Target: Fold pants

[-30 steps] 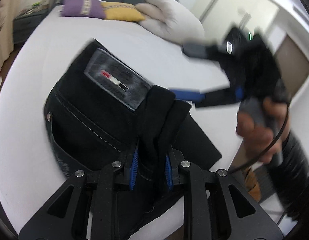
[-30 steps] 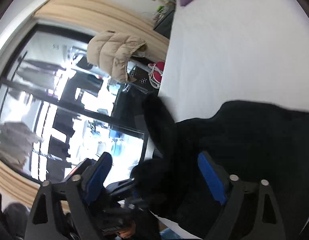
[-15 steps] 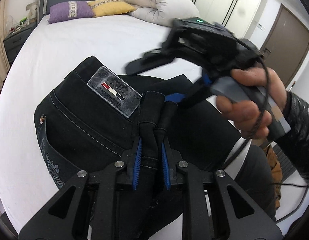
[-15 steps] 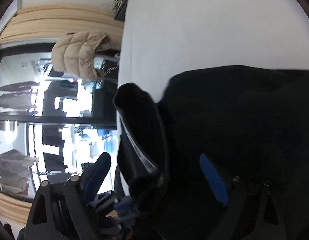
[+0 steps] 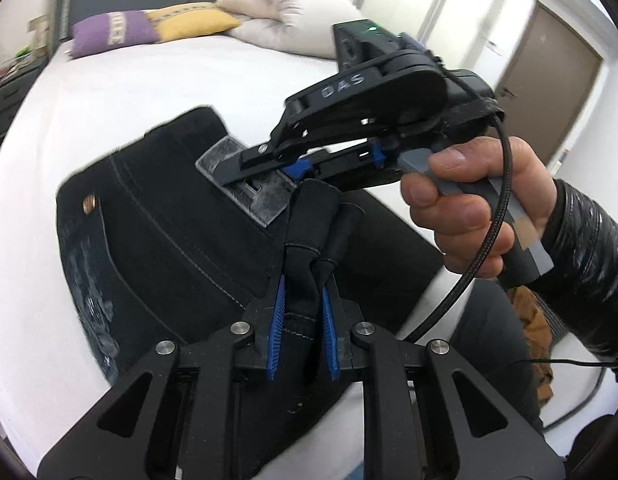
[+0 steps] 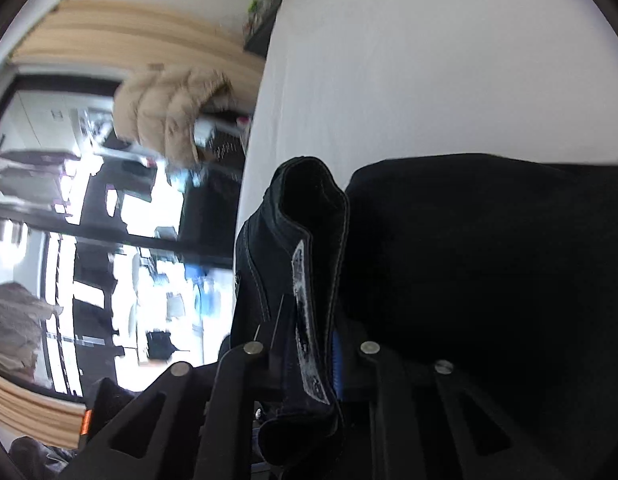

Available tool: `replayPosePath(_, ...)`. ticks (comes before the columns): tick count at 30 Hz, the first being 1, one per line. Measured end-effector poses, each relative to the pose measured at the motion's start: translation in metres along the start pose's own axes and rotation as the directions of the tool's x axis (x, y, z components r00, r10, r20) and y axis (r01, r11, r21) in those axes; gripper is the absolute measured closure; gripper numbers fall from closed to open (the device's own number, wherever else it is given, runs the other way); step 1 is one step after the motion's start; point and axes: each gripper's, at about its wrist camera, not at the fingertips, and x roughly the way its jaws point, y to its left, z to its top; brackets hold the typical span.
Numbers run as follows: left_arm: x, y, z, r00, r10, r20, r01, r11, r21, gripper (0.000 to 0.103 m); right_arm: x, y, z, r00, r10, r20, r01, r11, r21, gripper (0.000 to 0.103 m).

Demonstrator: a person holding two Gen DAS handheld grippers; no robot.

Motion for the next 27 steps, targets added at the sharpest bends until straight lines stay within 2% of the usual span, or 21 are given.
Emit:
replayPosePath(3, 0.009, -0.023, 0.004, 0.999, -0.044, -0.016, 0.045, 0.998, 0.048, 0.087, -0.032, -0.009, -0.013, 0.998, 0.006, 0.07, -0.008, 1.0, 0.028, 0.087)
replayPosePath(6, 0.024, -0.049, 0.011, 0.996, -0.08, -0.039, 0.084, 0.992, 0.099, 0.087, -0.06, -0.032, -0.022, 0.995, -0.015, 0.1, 0.009, 0.998, 0.066, 0.087)
replayPosePath(13, 0.065, -0.106, 0.019, 0.985, -0.131, -0.116, 0.155, 0.963, 0.222, 0.088, -0.082, -0.069, -0.024, 0.993, -0.033, 0.111, 0.02, 0.993, 0.112, 0.087)
replayPosePath(22, 0.082, -0.112, 0.023, 0.973, -0.182, -0.141, 0.206, 0.962, 0.177, 0.088, -0.103, -0.102, -0.028, 0.99, -0.057, 0.127, 0.038, 0.988, 0.149, 0.089)
replayPosePath(27, 0.07, -0.106, 0.024, 0.971, -0.212, -0.11, 0.227, 0.964, 0.141, 0.088, -0.103, -0.115, -0.034, 0.988, -0.058, 0.142, 0.033, 0.984, 0.175, 0.089)
